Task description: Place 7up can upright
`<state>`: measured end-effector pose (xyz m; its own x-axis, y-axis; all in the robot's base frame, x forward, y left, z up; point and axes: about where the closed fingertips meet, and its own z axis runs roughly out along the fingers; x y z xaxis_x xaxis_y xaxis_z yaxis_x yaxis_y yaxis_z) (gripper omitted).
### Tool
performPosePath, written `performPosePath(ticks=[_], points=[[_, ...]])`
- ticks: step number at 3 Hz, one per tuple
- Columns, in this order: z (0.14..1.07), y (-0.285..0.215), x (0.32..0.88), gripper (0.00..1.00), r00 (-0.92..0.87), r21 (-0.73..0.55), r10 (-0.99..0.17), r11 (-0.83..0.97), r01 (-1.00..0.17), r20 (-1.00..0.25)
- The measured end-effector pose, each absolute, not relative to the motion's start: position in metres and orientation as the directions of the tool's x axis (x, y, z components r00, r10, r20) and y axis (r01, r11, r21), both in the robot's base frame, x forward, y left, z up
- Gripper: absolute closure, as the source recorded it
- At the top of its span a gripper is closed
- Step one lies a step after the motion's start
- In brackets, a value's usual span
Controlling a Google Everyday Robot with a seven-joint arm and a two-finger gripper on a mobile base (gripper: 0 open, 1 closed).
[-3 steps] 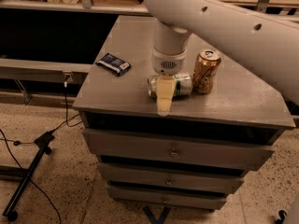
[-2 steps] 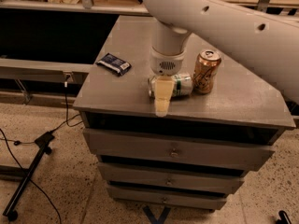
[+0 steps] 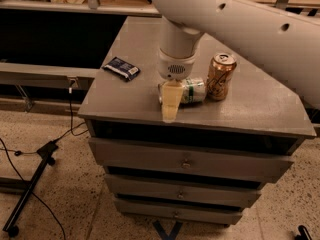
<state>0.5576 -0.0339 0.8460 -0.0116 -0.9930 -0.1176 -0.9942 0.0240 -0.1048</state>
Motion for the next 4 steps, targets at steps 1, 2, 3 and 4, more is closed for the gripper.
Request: performPosePath(ticks=[1,2,3,4], points=[[0.8457,-0.0334,0.5578,0.39,-0.011,-0.107,-0.993,0.024,-0.994,-0.118],[0.8455,-0.0328,0.5579,0.62,-0.010,-0.109,-0.993,0.023,-0.994,-0.119],[0.8477,-0.0326,0.5587,0.86,-0.011,-0.105,-0.992,0.025,-0.994,-0.128],[0.8529,-0.0352,0.5671,1.00,-0.059,-0.052,-0.989,0.066,-0.996,-0.137]])
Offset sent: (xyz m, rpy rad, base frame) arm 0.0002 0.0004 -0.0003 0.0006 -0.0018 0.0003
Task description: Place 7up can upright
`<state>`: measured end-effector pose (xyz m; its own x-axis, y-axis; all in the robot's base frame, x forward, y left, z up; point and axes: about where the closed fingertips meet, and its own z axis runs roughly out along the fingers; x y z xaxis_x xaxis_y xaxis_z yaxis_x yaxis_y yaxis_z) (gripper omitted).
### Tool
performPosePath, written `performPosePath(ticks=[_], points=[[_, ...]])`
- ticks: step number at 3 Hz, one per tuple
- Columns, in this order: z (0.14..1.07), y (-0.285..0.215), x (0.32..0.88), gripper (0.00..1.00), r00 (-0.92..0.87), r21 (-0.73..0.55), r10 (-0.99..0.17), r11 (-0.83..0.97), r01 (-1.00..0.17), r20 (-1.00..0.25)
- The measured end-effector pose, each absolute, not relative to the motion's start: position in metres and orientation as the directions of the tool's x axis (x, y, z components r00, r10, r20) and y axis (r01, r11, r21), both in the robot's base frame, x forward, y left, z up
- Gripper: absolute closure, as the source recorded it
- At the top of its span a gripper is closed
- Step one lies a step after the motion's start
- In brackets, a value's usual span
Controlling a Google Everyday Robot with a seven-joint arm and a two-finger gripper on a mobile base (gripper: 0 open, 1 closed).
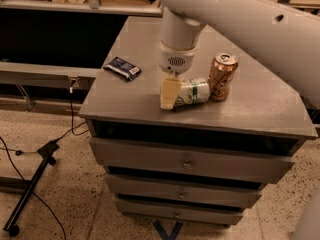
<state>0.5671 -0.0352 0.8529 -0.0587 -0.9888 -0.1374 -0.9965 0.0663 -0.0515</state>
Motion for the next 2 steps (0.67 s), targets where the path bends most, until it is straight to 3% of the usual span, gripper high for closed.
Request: performPosePath(ticks=[1,2], points=[[0.9114,-0.0581,0.5893,1.00,-0.175,-0.063,-0.971,0.187,-0.980,-0.161],[0.9210,-0.0561,0.5967,1.00,-0.172,-0.096,-0.967,0.193,-0.977,-0.189]])
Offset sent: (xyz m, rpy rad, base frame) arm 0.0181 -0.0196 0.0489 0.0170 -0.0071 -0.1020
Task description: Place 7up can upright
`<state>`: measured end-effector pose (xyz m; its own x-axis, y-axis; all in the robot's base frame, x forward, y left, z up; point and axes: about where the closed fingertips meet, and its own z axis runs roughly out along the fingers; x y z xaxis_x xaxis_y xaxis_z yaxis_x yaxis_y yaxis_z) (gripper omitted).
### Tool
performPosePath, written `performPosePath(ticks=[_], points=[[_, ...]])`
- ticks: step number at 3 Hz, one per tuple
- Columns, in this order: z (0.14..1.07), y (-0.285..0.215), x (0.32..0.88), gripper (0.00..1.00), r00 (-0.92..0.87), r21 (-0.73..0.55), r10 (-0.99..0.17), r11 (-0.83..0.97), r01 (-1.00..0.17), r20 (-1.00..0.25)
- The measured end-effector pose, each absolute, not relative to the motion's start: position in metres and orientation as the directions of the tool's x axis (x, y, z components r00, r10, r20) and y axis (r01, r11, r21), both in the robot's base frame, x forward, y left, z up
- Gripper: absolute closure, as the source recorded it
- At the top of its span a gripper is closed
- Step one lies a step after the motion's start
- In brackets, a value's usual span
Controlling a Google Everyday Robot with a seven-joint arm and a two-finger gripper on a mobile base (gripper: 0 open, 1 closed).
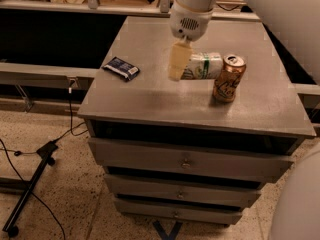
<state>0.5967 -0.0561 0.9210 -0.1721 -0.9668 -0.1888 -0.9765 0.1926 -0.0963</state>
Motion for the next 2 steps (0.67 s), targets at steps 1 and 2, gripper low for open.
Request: performPosePath(ticks=[1,2], points=[[0.9228,-0.0528,0.6019,1.00,-0.167,-0.109,-0.962,0.194,-0.975,-0.218],[0.9308,-0.0501,0.6042,1.00,-0.152,-0.105,-0.945,0.189,-0.976,-0.290]])
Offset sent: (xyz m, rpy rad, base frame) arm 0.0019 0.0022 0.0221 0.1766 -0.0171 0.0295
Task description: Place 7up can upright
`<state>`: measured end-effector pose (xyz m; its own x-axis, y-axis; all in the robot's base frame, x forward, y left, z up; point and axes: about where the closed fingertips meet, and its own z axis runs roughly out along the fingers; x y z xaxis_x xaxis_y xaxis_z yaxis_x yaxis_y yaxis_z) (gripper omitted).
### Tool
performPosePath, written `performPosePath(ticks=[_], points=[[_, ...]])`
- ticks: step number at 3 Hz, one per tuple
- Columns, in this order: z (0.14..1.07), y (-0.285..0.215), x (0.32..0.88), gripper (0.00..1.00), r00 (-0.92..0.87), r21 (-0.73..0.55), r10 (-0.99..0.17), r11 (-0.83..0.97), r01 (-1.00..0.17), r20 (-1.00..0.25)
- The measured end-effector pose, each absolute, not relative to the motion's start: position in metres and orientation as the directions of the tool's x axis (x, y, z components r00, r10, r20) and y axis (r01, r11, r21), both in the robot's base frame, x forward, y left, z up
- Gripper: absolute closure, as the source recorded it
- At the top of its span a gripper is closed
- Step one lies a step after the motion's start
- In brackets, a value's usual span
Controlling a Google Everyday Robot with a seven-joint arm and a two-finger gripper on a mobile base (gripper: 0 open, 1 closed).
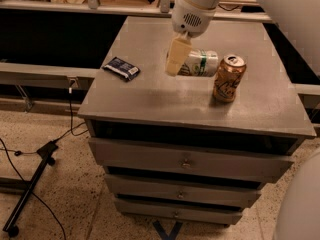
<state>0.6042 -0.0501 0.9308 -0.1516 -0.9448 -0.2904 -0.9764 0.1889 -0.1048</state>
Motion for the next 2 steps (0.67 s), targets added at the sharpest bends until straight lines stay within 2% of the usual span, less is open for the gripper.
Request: performPosePath(ticks=[1,2], points=[[0.952,-0.051,0.609,1.00,-0.117,-0.123,-0.897,0.185,-0.975,-0.426],[0.998,-0.066,0.593,1.00,-0.086,-0.107,-0.745,0.207,-0.972,-0.662]])
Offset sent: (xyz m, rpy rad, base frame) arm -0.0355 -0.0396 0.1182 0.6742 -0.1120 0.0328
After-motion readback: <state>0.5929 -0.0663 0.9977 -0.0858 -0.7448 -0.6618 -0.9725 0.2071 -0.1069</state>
